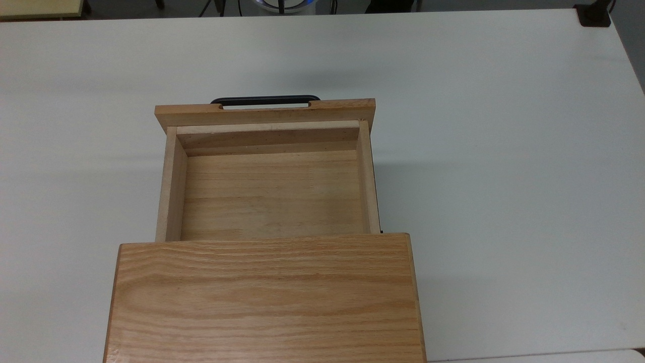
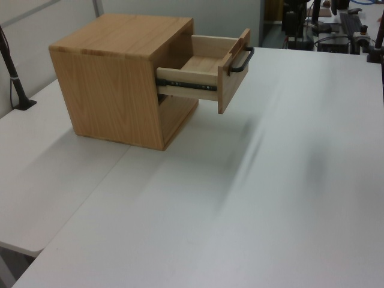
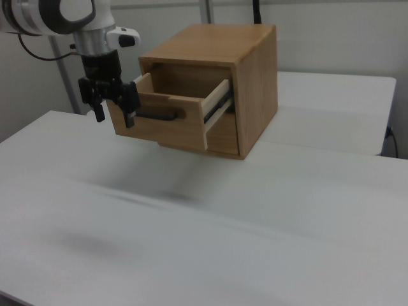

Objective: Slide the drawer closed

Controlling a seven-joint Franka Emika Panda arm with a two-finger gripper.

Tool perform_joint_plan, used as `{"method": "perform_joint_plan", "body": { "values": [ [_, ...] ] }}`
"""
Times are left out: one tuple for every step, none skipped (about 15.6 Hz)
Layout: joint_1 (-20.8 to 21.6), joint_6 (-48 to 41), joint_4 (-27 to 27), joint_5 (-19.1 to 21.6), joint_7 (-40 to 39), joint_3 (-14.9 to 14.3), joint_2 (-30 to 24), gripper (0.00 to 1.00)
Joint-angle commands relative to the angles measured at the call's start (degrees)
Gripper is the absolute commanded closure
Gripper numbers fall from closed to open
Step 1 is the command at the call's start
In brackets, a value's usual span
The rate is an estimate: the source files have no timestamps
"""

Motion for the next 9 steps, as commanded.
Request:
{"method": "perform_joint_plan", "body": {
  "values": [
    [0.09, -0.17, -0.41, 0.01, -4.89, -0.12, -0.31, 0.53],
    [0.09, -0.17, -0.41, 0.01, -5.52, -0.12, -0.31, 0.71],
    [0.09, -0.17, -0.41, 0.01, -5.61, -0.12, -0.14, 0.86],
    [0.17, -0.08, -0.41, 0.01, -5.61, -0.12, 0.21, 0.98],
    [0.26, -0.08, -0.41, 0.01, -5.87, -0.12, 0.56, 1.0],
    [0.35, 0.01, -0.41, 0.01, -6.05, -0.12, 1.09, 1.0],
    [0.35, 0.53, -0.32, 0.01, -6.14, -0.03, 1.88, 1.0],
    [0.53, 1.58, -0.32, 0.01, -6.4, -0.03, 2.58, 1.0],
    [0.61, 2.63, -0.32, 0.01, -7.01, -0.03, 3.02, 1.0]
  ]
}}
